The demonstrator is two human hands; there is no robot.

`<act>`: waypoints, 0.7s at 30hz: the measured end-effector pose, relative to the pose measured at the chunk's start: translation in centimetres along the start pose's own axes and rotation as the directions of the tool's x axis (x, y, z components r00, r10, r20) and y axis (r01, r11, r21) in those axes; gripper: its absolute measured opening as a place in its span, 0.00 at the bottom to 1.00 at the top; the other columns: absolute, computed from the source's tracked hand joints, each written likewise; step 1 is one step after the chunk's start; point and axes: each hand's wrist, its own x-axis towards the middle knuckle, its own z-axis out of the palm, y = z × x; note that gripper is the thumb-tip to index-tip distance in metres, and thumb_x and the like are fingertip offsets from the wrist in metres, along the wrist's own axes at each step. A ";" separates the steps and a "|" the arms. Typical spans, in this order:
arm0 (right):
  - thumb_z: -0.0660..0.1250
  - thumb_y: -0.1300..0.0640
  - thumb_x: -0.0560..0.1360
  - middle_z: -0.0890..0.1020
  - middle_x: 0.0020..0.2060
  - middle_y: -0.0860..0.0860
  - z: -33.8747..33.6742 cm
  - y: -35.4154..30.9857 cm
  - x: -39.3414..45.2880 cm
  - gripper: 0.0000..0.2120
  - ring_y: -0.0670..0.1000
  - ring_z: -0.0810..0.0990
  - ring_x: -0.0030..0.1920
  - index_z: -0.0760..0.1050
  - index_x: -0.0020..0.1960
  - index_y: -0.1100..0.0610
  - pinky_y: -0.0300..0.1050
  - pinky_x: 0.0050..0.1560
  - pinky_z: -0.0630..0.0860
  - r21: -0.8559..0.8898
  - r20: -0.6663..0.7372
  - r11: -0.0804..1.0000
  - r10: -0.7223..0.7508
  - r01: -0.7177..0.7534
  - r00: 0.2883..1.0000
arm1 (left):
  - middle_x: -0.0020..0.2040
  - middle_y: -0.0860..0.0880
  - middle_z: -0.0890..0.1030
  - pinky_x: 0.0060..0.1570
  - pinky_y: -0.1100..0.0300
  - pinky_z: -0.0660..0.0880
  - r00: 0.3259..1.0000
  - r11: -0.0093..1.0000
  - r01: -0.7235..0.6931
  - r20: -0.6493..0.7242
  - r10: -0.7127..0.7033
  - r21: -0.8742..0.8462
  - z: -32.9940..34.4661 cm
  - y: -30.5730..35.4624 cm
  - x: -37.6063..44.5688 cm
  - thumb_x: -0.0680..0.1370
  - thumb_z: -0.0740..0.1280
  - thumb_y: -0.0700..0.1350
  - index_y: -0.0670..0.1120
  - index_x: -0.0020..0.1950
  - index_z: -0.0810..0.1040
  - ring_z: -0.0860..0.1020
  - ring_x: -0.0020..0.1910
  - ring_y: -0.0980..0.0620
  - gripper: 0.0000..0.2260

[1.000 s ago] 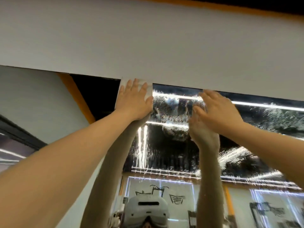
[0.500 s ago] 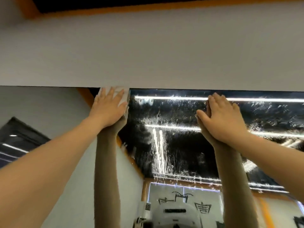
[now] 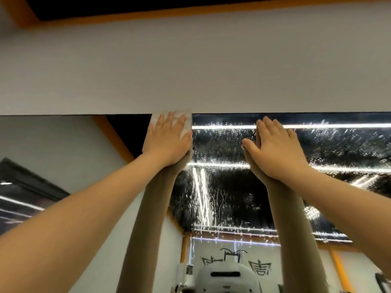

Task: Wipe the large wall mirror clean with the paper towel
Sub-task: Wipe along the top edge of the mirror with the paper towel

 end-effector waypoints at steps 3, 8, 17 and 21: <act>0.45 0.38 0.81 0.47 0.79 0.51 0.0 0.1 0.0 0.34 0.51 0.44 0.78 0.45 0.80 0.55 0.54 0.76 0.43 0.005 0.001 1.000 0.002 -0.002 1.000 | 0.80 0.50 0.43 0.75 0.48 0.43 0.999 0.999 -0.038 0.017 0.038 -0.011 -0.2 -1.6 0.1 0.83 0.47 0.57 0.54 0.80 0.44 0.43 0.79 0.47 0.26; 0.45 0.38 0.81 0.46 0.79 0.51 -0.1 0.3 -0.1 0.34 0.51 0.44 0.78 0.45 0.80 0.55 0.53 0.76 0.43 0.002 0.008 1.000 0.003 -0.003 1.000 | 0.80 0.49 0.47 0.75 0.48 0.47 0.999 0.998 0.052 -0.008 -0.052 -0.034 -0.6 -4.9 0.2 0.83 0.48 0.57 0.52 0.80 0.48 0.46 0.79 0.47 0.26; 0.45 0.39 0.82 0.46 0.79 0.51 -0.2 0.1 -0.3 0.33 0.51 0.44 0.78 0.45 0.80 0.55 0.53 0.76 0.43 0.004 0.001 1.000 0.004 -0.004 1.000 | 0.80 0.46 0.45 0.76 0.44 0.44 0.983 0.983 0.184 -0.018 -0.184 -0.019 -0.1 -0.8 1.0 0.83 0.46 0.58 0.51 0.80 0.46 0.44 0.78 0.42 0.27; 0.45 0.39 0.82 0.47 0.79 0.51 -0.2 0.2 -0.3 0.33 0.51 0.44 0.78 0.45 0.80 0.55 0.54 0.77 0.44 0.007 0.000 1.000 0.006 -0.006 1.000 | 0.80 0.47 0.41 0.75 0.46 0.41 0.999 0.999 0.044 -0.003 -0.044 0.007 0.4 4.1 0.8 0.83 0.45 0.58 0.50 0.80 0.43 0.41 0.78 0.43 0.28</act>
